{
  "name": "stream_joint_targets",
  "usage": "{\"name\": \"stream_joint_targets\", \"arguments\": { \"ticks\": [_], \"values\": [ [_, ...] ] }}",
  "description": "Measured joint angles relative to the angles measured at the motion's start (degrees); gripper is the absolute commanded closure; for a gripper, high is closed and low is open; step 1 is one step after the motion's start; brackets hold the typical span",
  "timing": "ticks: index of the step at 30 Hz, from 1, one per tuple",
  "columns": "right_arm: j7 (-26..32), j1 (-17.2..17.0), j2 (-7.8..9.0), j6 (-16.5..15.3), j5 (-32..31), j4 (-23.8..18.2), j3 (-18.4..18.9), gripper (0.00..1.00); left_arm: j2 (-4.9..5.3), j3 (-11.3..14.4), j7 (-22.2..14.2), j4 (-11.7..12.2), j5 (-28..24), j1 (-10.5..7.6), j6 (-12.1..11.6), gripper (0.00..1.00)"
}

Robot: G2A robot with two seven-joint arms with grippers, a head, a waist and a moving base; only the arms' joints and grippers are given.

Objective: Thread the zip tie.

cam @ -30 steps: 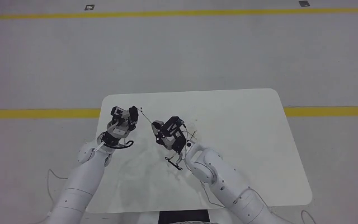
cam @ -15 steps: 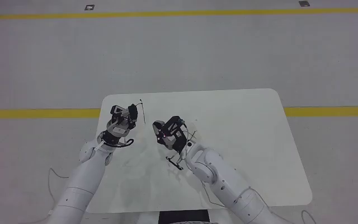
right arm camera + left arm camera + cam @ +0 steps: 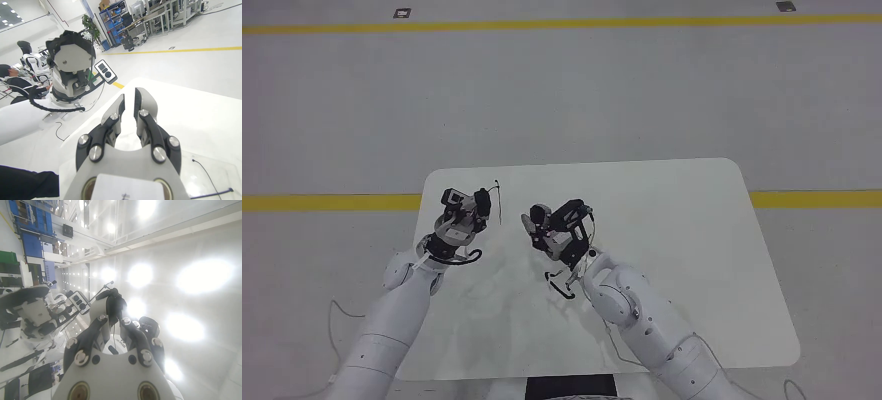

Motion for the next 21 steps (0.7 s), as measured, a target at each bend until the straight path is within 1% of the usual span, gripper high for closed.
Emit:
{"name": "stream_joint_targets", "arguments": {
  "ticks": [4,6,7,10,11,12,14,18,20,21],
  "values": [
    [0.0,0.0,0.0,0.0,-0.1,0.0,0.0,0.0,0.01,0.0,0.1,-0.1,0.1,-0.03,-0.1,1.0],
    [0.0,0.0,0.0,0.0,-0.1,0.0,0.0,0.0,0.19,0.2,-0.4,-1.1,2.5,-0.33,-0.7,1.0],
    [0.0,0.0,0.0,0.0,-0.1,0.0,0.0,0.0,0.27,0.1,-1.1,-1.1,3.6,-0.42,-0.7,1.0],
    [-0.5,-0.4,-0.01,0.1,1.1,0.0,0.2,0.0,0.53,-0.4,-5.3,0.3,3.8,-1.32,0.8,1.0],
    [-0.6,-0.6,0.0,-0.3,2.0,0.1,0.5,0.0,0.67,-0.7,-7.3,1.1,3.9,-1.89,1.3,1.0],
    [-0.6,-0.6,0.04,-0.7,2.6,0.3,0.7,0.0,0.81,-0.9,-8.5,1.7,4.4,-2.36,1.4,1.0],
    [-0.4,-0.6,0.14,-1.5,3.4,0.6,1.2,0.0,1.11,-1.1,-8.8,2.0,5.1,-3.08,1.5,1.0],
    [0.3,-0.6,0.42,-4.0,6.3,1.0,2.7,0.0,2.16,-0.6,-8.4,0.9,5.2,-3.74,3.5,1.0],
    [0.5,-0.6,0.55,-5.3,7.6,1.2,3.3,0.0,2.73,-0.2,-8.4,0.6,5.0,-3.98,4.3,1.0],
    [0.6,-0.7,0.59,-6.1,8.8,1.3,3.6,0.0,3.13,-0.1,-8.4,0.9,4.9,-4.12,4.5,1.0]
  ]
}}
